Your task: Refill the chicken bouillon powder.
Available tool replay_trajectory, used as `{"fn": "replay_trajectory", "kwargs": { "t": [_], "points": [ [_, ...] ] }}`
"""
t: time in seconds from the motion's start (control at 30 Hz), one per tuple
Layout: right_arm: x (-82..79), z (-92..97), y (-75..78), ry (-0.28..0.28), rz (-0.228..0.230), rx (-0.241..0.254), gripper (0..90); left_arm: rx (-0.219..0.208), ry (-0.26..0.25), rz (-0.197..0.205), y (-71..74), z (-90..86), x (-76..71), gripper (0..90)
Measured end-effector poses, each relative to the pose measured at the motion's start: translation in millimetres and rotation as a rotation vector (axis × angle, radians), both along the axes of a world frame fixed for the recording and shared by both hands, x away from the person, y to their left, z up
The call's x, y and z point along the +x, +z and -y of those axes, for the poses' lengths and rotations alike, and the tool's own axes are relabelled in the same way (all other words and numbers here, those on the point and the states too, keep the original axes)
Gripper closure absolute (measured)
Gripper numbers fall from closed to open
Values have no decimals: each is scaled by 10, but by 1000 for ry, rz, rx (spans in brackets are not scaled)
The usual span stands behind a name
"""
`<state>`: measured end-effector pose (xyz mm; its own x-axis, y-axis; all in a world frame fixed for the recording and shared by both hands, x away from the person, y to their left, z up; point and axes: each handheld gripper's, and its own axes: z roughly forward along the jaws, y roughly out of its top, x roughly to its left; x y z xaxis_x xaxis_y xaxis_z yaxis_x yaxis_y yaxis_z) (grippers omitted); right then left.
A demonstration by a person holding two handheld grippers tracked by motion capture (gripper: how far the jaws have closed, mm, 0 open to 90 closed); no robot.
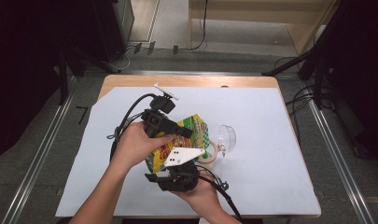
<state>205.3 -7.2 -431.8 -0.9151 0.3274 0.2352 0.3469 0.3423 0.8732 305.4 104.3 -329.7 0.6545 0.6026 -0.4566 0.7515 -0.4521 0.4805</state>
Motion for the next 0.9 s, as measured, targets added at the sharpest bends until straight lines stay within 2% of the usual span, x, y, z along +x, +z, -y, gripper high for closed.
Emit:
{"fn": "replay_trajectory", "kwargs": {
  "t": [0.57,0.77,0.9],
  "points": [
    [-10,13,28,-18,-15,7,643,-1,4,10,23,36,3,760],
    [-19,13,37,-23,2,3,621,-7,7,14,30,36,7,759],
    [-21,12,38,-22,1,4,637,-7,5,13,31,36,6,759]
  ]
}}
